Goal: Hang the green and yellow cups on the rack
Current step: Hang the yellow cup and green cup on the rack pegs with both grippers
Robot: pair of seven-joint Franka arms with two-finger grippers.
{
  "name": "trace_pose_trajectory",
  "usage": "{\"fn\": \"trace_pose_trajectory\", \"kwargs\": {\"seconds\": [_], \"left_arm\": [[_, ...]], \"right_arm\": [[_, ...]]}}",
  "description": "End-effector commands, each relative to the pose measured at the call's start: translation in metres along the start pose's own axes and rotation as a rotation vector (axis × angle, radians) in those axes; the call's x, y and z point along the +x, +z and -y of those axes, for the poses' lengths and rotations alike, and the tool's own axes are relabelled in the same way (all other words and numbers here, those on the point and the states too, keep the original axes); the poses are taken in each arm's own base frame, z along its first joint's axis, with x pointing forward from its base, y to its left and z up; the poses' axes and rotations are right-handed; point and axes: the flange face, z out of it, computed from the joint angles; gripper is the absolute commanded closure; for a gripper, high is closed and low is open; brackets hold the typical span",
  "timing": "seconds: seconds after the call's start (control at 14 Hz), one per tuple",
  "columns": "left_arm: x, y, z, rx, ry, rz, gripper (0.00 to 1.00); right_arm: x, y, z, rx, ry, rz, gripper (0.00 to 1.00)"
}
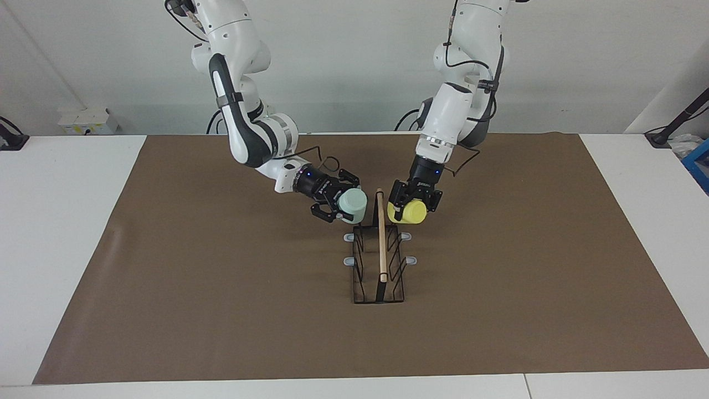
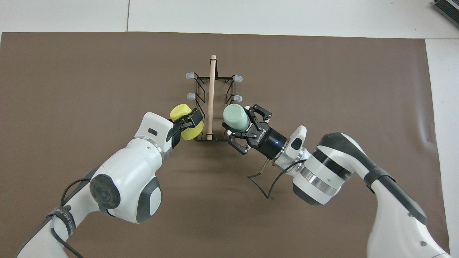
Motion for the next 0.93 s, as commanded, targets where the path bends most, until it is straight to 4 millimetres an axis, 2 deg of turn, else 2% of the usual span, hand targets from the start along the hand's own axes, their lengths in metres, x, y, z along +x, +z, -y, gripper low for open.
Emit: {"fn": "trace_pose_trajectory", "kwargs": {"seconds": [0.0,0.14,0.21,0.29,0.36,0.43,0.72,0.86], "left_arm": [[-0.02,-0.005,0.0,0.017,0.017,0.031,1.0],[-0.025,-0.003,-0.002,0.055,0.024,0.1,1.0],[-0.027,-0.002,-0.004,0.072,0.026,0.132,1.0],[-0.026,-0.001,-0.004,0.081,0.025,0.146,0.86],[-0.024,-0.001,-0.006,0.079,0.024,0.145,0.4],[-0.023,-0.001,-0.005,0.08,0.021,0.145,0.03],[-0.014,-0.003,-0.014,0.101,0.02,0.193,0.0],[0.004,-0.007,-0.028,0.132,0.02,0.265,0.0]], "right_arm": [[0.002,0.001,-0.002,-0.029,-0.016,-0.011,0.71],[0.001,0.001,-0.001,-0.028,-0.016,-0.009,0.7],[0.001,0.001,-0.001,-0.029,-0.016,-0.007,0.57],[0.001,0.0,-0.002,-0.033,-0.014,-0.001,0.44],[-0.001,0.0,-0.002,-0.035,-0.012,0.005,0.19],[-0.001,-0.001,-0.003,-0.039,-0.012,0.009,0.15],[-0.003,-0.002,-0.004,-0.046,-0.008,0.022,0.1],[-0.005,-0.004,-0.005,-0.053,-0.008,0.039,0.1]]}}
